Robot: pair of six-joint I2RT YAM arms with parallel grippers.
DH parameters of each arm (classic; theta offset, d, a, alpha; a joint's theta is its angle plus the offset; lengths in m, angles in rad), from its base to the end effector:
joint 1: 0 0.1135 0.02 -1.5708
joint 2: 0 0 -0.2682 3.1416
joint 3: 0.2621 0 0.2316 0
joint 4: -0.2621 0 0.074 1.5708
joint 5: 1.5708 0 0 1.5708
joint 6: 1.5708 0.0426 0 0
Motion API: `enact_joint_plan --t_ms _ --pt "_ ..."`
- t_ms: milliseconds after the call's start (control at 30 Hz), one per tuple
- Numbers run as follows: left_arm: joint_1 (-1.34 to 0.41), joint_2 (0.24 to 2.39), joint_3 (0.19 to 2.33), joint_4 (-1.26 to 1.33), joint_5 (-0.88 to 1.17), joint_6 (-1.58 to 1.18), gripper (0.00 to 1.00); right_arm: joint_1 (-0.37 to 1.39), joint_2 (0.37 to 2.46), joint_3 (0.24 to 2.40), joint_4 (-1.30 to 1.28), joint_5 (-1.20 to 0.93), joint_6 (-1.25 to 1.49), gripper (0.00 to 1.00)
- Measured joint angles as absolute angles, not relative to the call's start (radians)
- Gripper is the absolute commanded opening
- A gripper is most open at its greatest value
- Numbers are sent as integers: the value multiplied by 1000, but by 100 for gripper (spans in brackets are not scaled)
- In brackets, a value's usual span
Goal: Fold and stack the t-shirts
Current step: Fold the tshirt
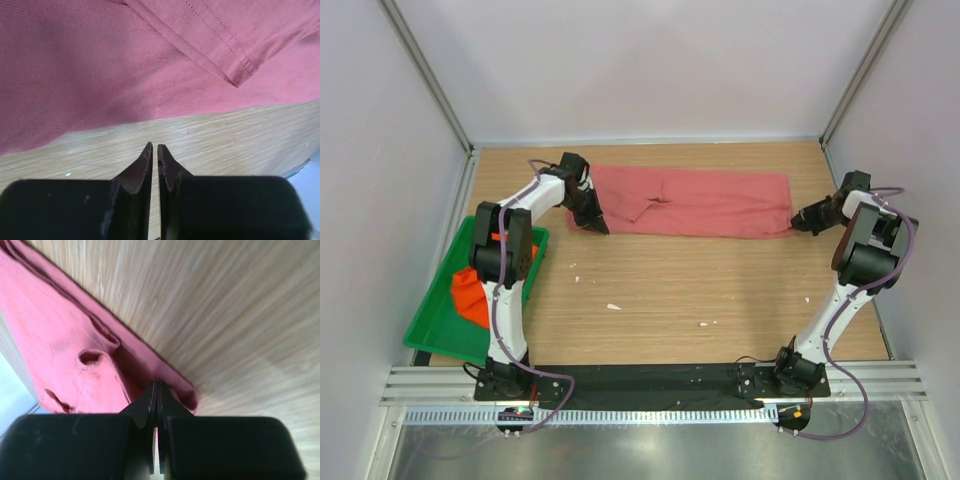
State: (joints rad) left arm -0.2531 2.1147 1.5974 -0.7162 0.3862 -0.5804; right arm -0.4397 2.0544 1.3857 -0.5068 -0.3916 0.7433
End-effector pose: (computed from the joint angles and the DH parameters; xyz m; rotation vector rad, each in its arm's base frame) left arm 0.4030 -0.1208 0.1775 -0.3777 2.8810 -0.7194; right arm 0.3699 -0.1560 0.1547 1.4404 2.3399 0.6214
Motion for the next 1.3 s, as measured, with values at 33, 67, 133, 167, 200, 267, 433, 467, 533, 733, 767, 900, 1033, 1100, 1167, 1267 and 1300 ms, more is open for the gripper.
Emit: enact_joint_plan --t_ms 33,67,133,167,200,267,433,467,533,733,767,900,1033,1100,1167,1267,1300 --pt "-253 2116 1599 -716 386 -583 8 -440 2048 1382 -515 -396 744 5" --pt "-253 2117 1600 -716 386 -586 7 -440 2040 1375 -525 -401 744 5" --pt "-253 2117 1600 -715 387 -589 7 -440 2025 1365 -539 -411 749 6" --pt "-252 2117 1601 -715 387 -590 7 -440 2018 1359 -546 -419 756 6" --pt "-252 2117 1601 -716 387 -591 7 -441 2012 1354 -550 -427 761 6" --pt "-248 2117 1601 -716 388 -590 7 -445 2000 1340 -557 -449 776 6" --pt "-231 2117 1601 -716 394 -590 7 -453 1964 1272 -558 -506 825 7" --pt "-227 2117 1601 -716 395 -590 7 -454 1963 1263 -561 -516 831 8" --pt "-221 2117 1601 -716 399 -590 7 -454 1963 1258 -570 -526 837 8" --pt "-210 2117 1601 -716 412 -588 7 -476 1929 1259 -646 -478 788 8" --pt "-208 2117 1600 -716 413 -587 7 -485 1922 1264 -664 -461 775 8" --pt "-203 2117 1600 -716 418 -580 7 -512 1909 1299 -721 -376 710 11" --pt "-197 2117 1600 -716 423 -571 7 -518 1909 1354 -743 -333 641 21" --pt "-194 2118 1600 -716 427 -569 7 -512 1908 1379 -739 -337 604 36" --pt "-194 2120 1600 -716 431 -568 7 -501 1901 1384 -712 -363 565 48" --pt "-194 2125 1600 -716 439 -567 7 -486 1882 1357 -654 -414 513 53" --pt "-194 2126 1600 -716 441 -567 7 -483 1877 1346 -632 -434 500 53"
